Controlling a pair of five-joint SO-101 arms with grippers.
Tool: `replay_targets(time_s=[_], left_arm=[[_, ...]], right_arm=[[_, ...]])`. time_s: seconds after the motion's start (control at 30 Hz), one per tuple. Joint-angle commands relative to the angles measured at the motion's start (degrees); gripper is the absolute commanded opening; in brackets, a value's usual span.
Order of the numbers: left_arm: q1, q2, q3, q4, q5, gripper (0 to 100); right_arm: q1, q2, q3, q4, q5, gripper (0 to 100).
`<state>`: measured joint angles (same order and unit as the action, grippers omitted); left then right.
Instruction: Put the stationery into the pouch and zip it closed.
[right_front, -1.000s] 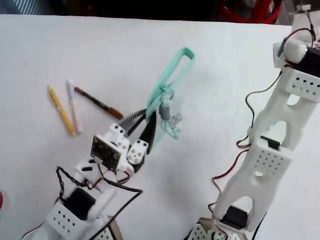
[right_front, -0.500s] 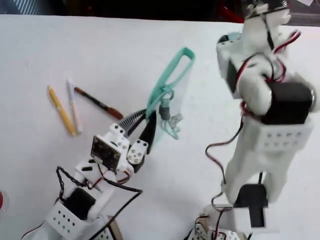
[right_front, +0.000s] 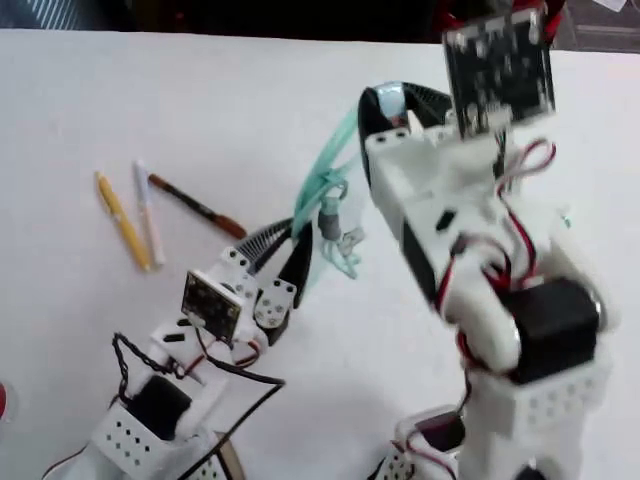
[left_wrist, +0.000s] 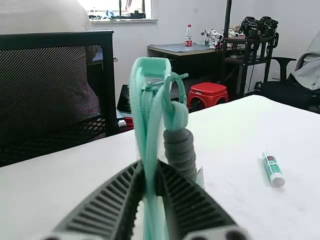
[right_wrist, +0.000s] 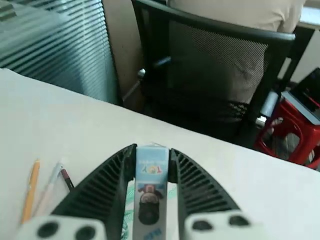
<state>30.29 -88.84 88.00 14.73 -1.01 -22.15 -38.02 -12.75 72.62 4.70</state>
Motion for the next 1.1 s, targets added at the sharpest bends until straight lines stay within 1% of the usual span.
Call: replay_targets(time_s=[0.0,0.1,0.17,0.27,0.43,0.53,0.83,1.07], left_arm=[[-0.04,0.31,0.26,0.62,-0.35,2],[-0.04,0.31,0.26,0.62,-0.35,2],[-0.13,0.31,0.26,0.62,-0.35,2],[-0.4,0.31,0.26,0.62,-0.35,2],[-0.4,0.31,0.26,0.62,-0.35,2],[-0.4,0.31,0.26,0.62,-0.35,2],[-0.4,0.31,0.26,0.44,-0.44,2],[-0.48,0.31,0.26,0.35,-0.44,2]], right_arm=[[-1.1,-10.95,22.68,-22.02,2.99,1.8],[-1.1,-14.46,39.21,-43.12,4.57,1.8],[-1.1,-14.37,45.19,-52.62,4.66,1.8],[-1.89,-12.53,49.05,-59.56,4.57,1.9],[-1.1,-4.18,49.58,-67.03,4.57,1.9],[0.4,-1.01,49.58,-69.32,4.48,1.9],[3.03,-2.51,52.04,-67.74,4.48,1.8],[3.38,-4.09,55.03,-64.92,4.48,2.1]])
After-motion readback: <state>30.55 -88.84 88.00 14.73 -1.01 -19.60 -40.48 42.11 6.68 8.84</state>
